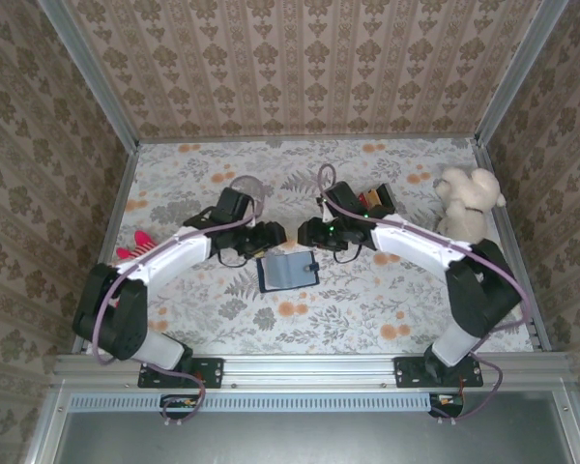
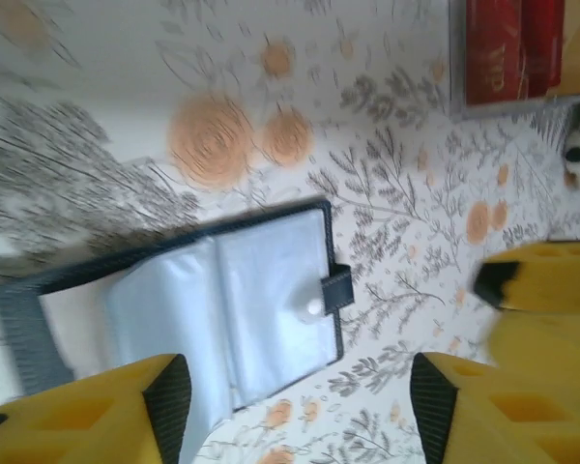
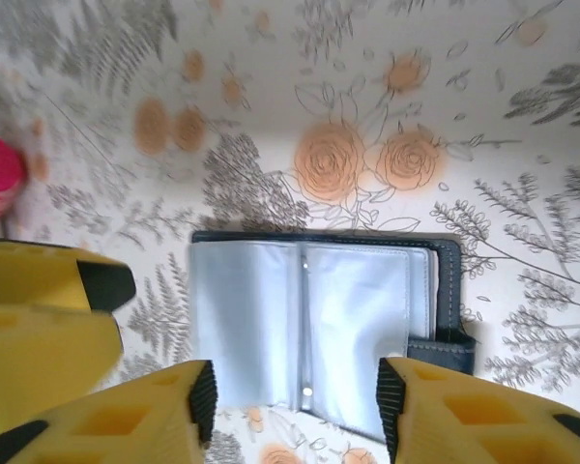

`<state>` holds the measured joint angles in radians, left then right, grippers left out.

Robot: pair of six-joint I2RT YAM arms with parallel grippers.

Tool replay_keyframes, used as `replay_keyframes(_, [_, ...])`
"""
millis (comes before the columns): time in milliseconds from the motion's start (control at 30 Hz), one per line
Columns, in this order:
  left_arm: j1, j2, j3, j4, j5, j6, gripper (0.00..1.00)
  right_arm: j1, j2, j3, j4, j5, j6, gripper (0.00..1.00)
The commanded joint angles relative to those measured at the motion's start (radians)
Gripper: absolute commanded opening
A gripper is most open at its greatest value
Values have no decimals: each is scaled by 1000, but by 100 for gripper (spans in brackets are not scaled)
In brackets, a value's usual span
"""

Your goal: Take the credit cards out of the card holder

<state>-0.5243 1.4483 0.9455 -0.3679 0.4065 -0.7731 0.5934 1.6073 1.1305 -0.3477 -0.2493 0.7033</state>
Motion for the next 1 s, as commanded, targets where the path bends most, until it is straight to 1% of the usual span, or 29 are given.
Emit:
replay_keyframes(0, [52,-70,32,-170,-112,86,69,-31,-108,-35,-67,139,-21,59])
replay_keyframes(33, [61,-84,36,-191,-133,103,70,-40,-141,-39,-77,179,-38,63])
replay_keyframes(100, [111,-126,52,-240,-195,144,75,-65,-208,-53,-97,272,-76,71])
replay_keyframes(200, [145,-178,76,-305,-303,207,78,-114,-321,-86,-94,373,-143,78])
replay_keyframes(233, [155,-191,82,-323,-340,218,81,-130,-350,-94,-94,401,-160,81])
replay_keyframes(367, [178,-256,75,-340,-494,284,96,-180,-466,-147,-78,545,-239,100])
replay_keyframes(400, [179,-268,64,-331,-530,304,99,-190,-490,-164,-67,584,-259,100])
replay_keyframes(433, [181,-284,49,-315,-575,328,100,-202,-517,-187,-54,620,-280,100])
replay_keyframes(533, [189,-341,-16,-240,-714,376,100,-244,-570,-257,-10,725,-312,100])
replay_keyframes(633, [198,-404,-105,-136,-847,408,100,-296,-583,-324,23,828,-335,100])
replay_keyframes(700, [213,-441,-166,-68,-934,418,100,-306,-589,-399,108,950,-370,100])
replay_keyframes(733, [227,-451,-186,-50,-956,421,100,-315,-590,-424,138,998,-369,100])
replay_keyframes(800, [257,-463,-228,-11,-979,439,100,-349,-590,-477,204,1011,-369,100])
replay_keyframes(867, [263,-476,-309,115,-995,537,100,-367,-587,-550,333,1010,-403,100])
replay_keyframes(933, [270,-490,-381,225,-1022,578,100,-380,-575,-606,445,1015,-450,100])
replay_keyframes(967, [282,-497,-414,275,-1007,594,100,-395,-560,-625,490,1011,-460,100])
